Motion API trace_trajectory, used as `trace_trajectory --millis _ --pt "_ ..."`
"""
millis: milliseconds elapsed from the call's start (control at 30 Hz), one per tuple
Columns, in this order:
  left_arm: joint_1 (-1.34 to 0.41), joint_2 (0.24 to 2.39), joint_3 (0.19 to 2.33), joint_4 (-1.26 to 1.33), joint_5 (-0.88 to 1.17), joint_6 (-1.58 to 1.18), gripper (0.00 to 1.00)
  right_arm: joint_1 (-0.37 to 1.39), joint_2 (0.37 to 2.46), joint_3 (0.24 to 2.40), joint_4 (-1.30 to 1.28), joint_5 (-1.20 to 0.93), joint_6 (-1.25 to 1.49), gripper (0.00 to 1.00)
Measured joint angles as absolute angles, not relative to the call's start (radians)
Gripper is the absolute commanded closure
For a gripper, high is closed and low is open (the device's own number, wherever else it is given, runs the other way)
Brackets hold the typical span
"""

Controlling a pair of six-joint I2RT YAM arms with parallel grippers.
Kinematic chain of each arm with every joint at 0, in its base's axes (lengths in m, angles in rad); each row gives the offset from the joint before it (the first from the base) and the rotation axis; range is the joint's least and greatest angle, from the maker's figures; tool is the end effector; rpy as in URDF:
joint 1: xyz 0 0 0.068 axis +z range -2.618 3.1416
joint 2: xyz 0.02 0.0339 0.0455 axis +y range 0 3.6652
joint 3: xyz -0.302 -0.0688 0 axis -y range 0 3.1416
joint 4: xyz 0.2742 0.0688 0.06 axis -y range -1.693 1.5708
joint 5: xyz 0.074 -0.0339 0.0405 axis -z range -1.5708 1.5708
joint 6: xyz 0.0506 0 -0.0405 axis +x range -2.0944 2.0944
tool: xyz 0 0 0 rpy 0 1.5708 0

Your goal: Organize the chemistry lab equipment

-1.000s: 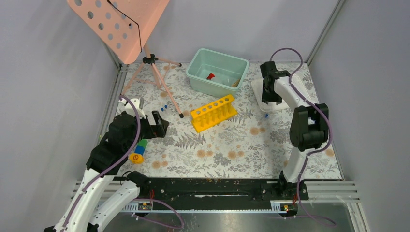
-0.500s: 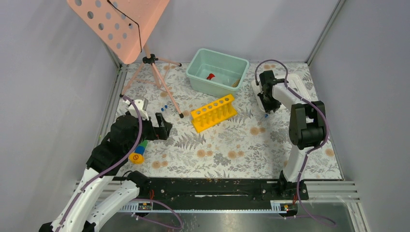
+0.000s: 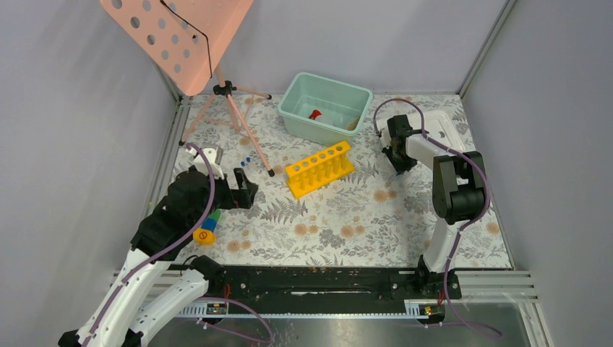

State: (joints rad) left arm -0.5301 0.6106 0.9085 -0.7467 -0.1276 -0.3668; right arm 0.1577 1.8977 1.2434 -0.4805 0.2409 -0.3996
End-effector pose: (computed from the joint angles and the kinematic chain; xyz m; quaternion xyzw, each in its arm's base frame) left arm 0.1145 -0.0597 0.3706 0.0351 0.8450 -0.1816 0.5019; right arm 0.4197 0.0545 0.1686 -0.2416 0.9390 -0.1424 0.1990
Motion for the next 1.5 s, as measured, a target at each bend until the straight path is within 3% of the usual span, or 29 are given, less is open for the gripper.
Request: trace_trajectory --millis 967,1500 --pt "-0.53 0.633 0.908 -0.747 -0.132 -0.367 0.01 0.172 1.902 1.276 -0.463 0.189 -0.449 0.68" --pt "-0.53 0.637 0.908 -0.747 -0.132 -0.367 0.01 0.278 1.901 1.27 -0.6 0.192 -0.365 0.69"
